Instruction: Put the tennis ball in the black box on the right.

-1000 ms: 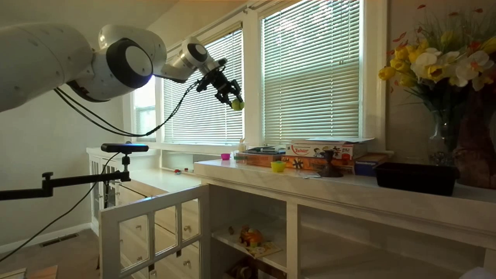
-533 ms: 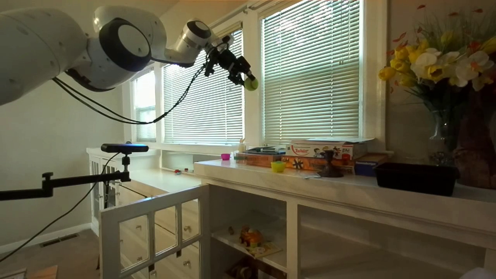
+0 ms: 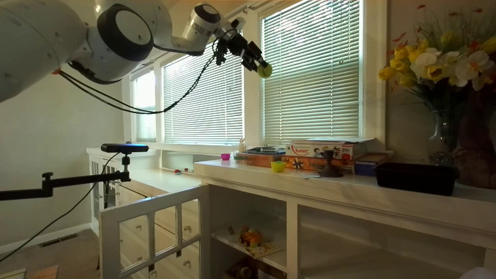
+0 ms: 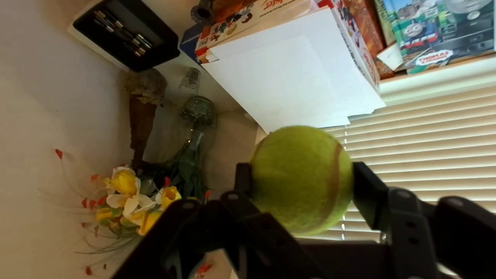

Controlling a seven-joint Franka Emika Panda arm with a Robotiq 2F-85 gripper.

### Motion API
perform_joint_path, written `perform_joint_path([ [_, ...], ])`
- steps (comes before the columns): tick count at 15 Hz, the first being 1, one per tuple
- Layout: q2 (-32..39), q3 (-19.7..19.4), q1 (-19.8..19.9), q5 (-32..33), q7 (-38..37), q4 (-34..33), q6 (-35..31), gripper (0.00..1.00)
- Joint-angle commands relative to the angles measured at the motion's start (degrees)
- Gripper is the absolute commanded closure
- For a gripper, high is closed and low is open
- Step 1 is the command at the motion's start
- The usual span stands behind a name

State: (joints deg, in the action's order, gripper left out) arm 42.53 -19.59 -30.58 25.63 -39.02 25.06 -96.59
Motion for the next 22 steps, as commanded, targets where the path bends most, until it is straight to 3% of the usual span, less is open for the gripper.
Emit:
perform_joint_path([
  [1,-2.2,2.0,2.7,0.1,-1.8,0.0,0.0,0.59],
  [11,-4.4,3.9,10.2,-2.1,-9.9,0.0,1.5,0.59],
  [13,-4.0,5.2,11.9,-3.0,-10.1,0.0,-1.9,0.59],
  [14,-3.5,4.1,10.7,-0.6,-8.8,0.0,-0.1,0.34],
  [19,-3.5,5.0,11.8,-1.4,-8.9,0.0,-1.2,0.34],
  [20,-3.5,5.0,11.8,-1.4,-8.9,0.0,-1.2,0.59],
  [22,-3.5,4.3,11.3,-0.5,-10.0,0.1,-0.6,0.59],
])
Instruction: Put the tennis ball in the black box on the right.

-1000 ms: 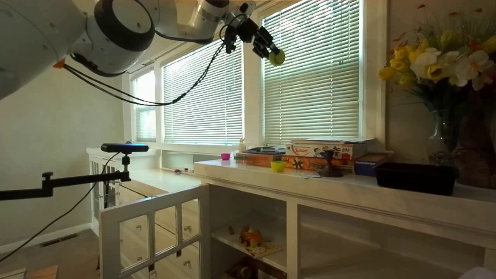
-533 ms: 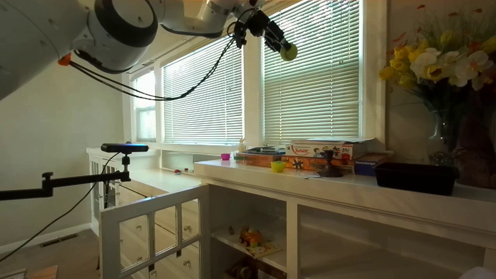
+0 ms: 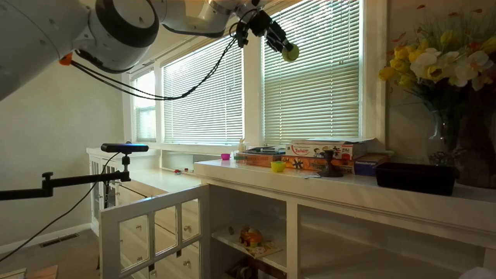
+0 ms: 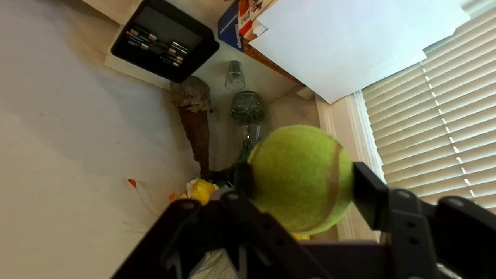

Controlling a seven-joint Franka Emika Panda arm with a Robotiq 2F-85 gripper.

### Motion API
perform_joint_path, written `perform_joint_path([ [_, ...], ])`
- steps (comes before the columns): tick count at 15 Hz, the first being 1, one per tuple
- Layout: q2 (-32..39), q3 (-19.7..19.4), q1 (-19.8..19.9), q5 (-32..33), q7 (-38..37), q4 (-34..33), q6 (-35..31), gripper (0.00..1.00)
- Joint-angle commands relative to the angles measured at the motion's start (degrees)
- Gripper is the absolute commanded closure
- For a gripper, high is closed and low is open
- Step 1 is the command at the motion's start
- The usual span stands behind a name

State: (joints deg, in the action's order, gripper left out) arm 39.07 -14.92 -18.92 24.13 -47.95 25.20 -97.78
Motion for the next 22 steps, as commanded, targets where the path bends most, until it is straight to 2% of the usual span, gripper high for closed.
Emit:
perform_joint_path([
  [1,-0.2,-0.4,-0.3,0.8,-1.9,0.1,1.3,0.59],
  [5,-0.7,-0.5,0.0,0.4,-4.3,0.1,6.3,0.59],
  [9,-1.9,-0.1,2.9,-1.1,-6.6,0.0,12.6,0.59],
  [13,-3.3,0.9,10.1,-4.1,-7.0,0.0,16.3,0.59],
  [16,-3.4,3.6,19.0,-10.3,-1.3,0.0,14.2,0.59],
  [18,-2.7,5.1,23.6,-14.1,2.3,0.2,12.3,0.59],
  [20,-2.2,6.3,26.6,-17.2,4.1,0.3,10.9,0.59],
  [22,-1.8,6.7,27.5,-18.7,2.9,0.7,11.4,0.59],
])
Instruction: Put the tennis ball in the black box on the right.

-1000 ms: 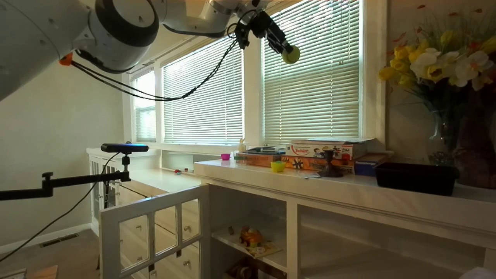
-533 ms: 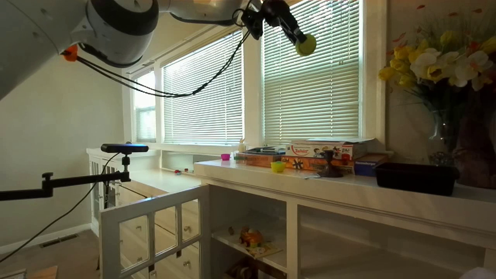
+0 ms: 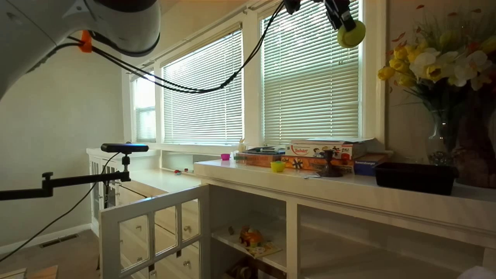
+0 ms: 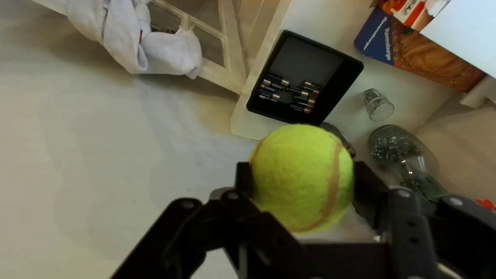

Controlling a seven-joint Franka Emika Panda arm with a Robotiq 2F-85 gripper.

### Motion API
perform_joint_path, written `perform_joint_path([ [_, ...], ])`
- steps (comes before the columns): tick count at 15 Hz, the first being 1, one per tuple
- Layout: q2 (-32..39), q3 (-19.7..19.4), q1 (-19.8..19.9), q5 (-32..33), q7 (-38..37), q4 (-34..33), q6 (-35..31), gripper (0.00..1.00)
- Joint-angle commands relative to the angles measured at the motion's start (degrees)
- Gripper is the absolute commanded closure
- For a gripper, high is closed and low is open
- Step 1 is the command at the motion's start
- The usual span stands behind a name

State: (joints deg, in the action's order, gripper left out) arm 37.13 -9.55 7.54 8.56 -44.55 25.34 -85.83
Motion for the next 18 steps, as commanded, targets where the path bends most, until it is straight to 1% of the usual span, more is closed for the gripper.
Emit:
perform_joint_path([
  [1,0.0,0.0,0.6,-1.2,0.2,0.4,-0.1,0.59],
  [2,0.2,0.0,0.9,-1.3,0.1,0.4,-0.1,0.34],
  [6,0.3,-0.1,0.7,-1.2,0.1,0.4,-0.1,0.34],
  [7,0.3,-0.1,0.7,-1.2,0.1,0.4,-0.1,0.59],
  [9,1.6,0.5,1.6,-1.9,2.0,0.0,-4.1,0.59],
  [11,2.9,1.0,2.5,-2.4,5.6,0.0,-8.3,0.59],
  [14,4.9,2.8,5.1,-4.8,13.0,0.3,-13.7,0.59],
  [18,6.8,4.8,8.8,-8.4,23.2,1.2,-16.2,0.59],
])
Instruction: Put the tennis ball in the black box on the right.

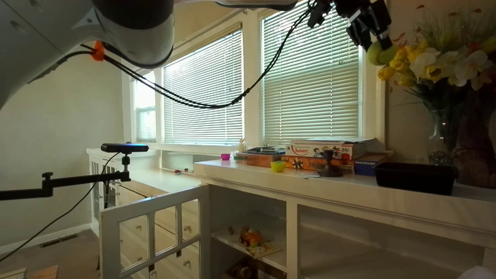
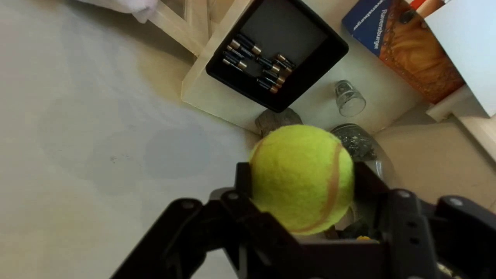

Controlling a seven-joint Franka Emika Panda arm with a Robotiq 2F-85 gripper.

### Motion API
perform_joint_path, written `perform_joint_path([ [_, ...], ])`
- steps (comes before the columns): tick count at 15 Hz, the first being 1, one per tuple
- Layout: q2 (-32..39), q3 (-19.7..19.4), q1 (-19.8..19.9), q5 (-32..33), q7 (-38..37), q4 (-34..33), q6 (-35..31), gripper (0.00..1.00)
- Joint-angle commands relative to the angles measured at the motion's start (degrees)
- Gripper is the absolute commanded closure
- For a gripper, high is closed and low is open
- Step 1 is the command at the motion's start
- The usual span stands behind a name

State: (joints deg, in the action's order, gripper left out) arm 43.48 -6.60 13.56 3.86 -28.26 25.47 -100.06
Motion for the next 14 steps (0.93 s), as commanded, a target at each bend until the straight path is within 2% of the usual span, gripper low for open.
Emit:
perform_joint_path([
  [1,0.9,2.7,4.0,-5.0,9.8,1.3,-2.0,0.59],
  [3,2.4,4.4,6.0,-7.3,16.2,1.6,-2.6,0.59],
  [5,5.6,5.1,7.0,-8.4,19.8,-1.9,-1.4,0.59],
  [6,5.0,3.1,5.8,-6.4,16.1,-2.5,0.5,0.59],
  [7,4.7,3.1,6.0,-6.5,16.6,-0.9,-0.3,0.34],
  [10,3.7,2.9,5.7,-6.4,16.6,1.2,-1.3,0.34],
  [11,3.6,3.0,5.6,-6.4,16.6,0.9,-1.3,0.59],
  [14,6.6,3.5,5.9,-6.7,19.5,0.3,-7.3,0.59],
])
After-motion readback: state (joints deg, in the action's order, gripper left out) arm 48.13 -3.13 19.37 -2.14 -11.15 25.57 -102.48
